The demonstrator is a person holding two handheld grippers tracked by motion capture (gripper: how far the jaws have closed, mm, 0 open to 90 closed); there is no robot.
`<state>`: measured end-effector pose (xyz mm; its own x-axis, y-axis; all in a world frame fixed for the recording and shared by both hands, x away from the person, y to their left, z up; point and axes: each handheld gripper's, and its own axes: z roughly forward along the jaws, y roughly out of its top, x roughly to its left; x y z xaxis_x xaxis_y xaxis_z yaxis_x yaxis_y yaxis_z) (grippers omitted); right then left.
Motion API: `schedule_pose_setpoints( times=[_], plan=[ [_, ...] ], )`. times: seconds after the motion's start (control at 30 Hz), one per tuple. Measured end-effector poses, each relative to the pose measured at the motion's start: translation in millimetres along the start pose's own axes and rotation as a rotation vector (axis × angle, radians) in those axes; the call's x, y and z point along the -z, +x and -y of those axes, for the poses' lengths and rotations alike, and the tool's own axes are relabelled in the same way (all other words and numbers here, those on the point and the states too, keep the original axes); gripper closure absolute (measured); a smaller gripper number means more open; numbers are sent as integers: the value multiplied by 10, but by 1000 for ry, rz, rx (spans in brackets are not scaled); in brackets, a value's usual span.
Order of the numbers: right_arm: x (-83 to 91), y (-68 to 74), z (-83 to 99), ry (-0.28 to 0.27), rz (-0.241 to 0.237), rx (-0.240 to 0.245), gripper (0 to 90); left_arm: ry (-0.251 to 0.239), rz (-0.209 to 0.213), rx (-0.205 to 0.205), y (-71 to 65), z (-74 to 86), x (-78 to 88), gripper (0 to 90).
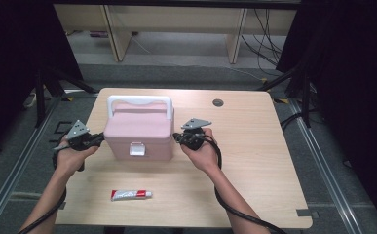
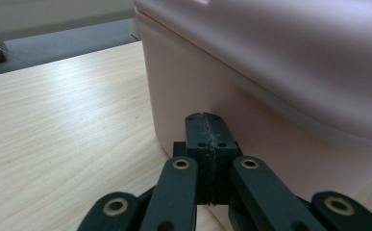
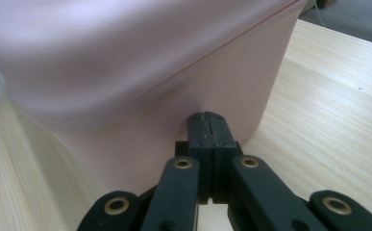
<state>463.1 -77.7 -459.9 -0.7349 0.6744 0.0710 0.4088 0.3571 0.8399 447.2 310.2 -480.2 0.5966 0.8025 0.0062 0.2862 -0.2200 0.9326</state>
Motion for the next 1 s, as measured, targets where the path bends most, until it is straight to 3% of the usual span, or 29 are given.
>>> schedule_pose_setpoints(
  times=[0.1, 0.13, 0.23, 0.27, 0.3, 0.33, 0.37, 0.4, 0.47, 0.63, 0.7, 0.8, 0.83, 0.87, 0.93, 1.0],
  plan=[
    [0, 5, 5, -9, -5, 23, 900, 13, 8, -6, -27, -2, 25, 900],
    [11, 28, 13, -5, -9, -9, 900, 18, 13, -15, -37, -4, 35, 900],
    [38, 52, 30, -4, -15, 5, 900, 39, 6, -64, -79, -21, 82, 900],
    [47, 48, 34, -5, -17, 32, 900, 40, 4, -74, -92, -23, 94, 900],
    [88, 88, 49, 9, -8, 21, 900, 45, 5, -65, -119, -17, 113, 900],
    [90, 90, 58, -2, -11, 41, 900, 50, 4, -75, -148, -9, 151, 900],
    [106, 121, 74, 0, -22, 14, 900, 49, 6, -77, -167, -1, 173, 900],
    [132, 122, 80, -2, -7, 47, 900, 50, 5, -85, -185, 6, 199, 900],
    [165, 173, 109, 0, -24, 28, 900, 50, 5, -80, -208, 18, 221, 900],
    [217, 205, 143, 2, -19, 56, 900, 50, 12, -96, -281, 55, 306, 900],
    [228, 199, 135, 17, -21, 56, 900, 46, 12, -67, -298, 72, 315, 899],
    [230, 198, 134, 18, -21, 61, 900, 45, 11, -70, -290, 77, 320, 898],
    [241, 205, 140, 31, -21, 67, 885, 56, -3, -82, -281, 77, 334, 828],
    [241, 205, 140, 31, -21, 67, 885, 51, -5, -91, -271, 85, 329, 828],
    [308, 200, 170, 18, 10, 83, 817, 50, -24, -74, -245, 104, 374, 708],
    [342, 192, 175, 28, 8, 82, 803, 47, -37, -52, -234, 125, 439, 684]
  ],
)
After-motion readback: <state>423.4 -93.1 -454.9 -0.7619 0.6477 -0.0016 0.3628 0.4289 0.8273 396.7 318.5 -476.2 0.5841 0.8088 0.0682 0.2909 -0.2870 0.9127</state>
